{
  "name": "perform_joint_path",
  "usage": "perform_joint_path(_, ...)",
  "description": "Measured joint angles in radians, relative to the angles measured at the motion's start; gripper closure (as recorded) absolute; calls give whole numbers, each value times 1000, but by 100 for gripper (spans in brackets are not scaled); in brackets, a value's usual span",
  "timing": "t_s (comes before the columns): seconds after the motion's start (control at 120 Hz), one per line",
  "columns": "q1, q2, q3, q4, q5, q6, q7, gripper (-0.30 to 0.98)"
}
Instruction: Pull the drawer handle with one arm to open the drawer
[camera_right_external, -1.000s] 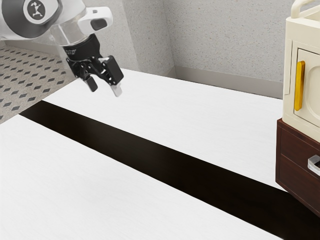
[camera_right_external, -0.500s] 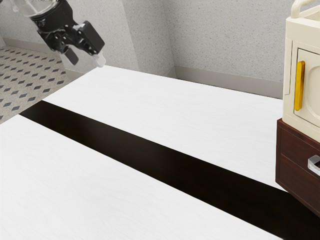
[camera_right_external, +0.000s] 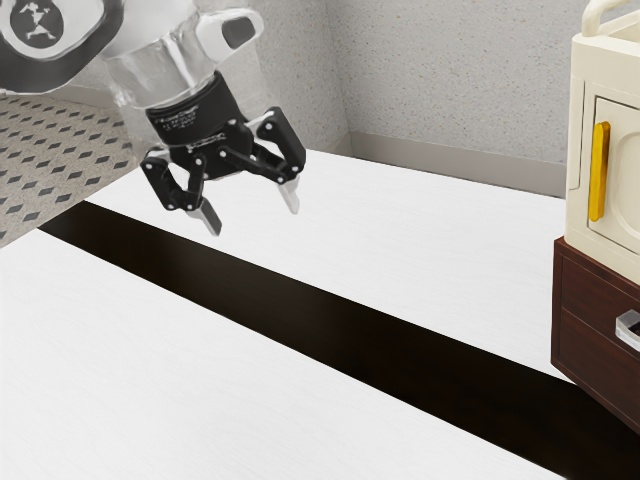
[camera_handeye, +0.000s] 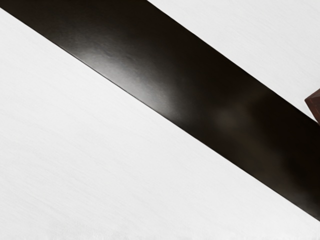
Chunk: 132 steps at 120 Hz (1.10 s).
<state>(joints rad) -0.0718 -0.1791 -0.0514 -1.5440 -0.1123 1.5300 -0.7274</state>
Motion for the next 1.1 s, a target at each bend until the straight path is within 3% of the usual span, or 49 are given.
perform_joint_path(0.15,-7,-18,-90,-106,-44,136,-128,3)
perform_joint_path(0.358,-11,11,-162,-129,-85,274,-295,3)
perform_joint_path(0.617,-28,29,-221,-191,-92,425,-445,3)
perform_joint_path(1.1,-59,187,-340,-142,-89,639,-600,4)
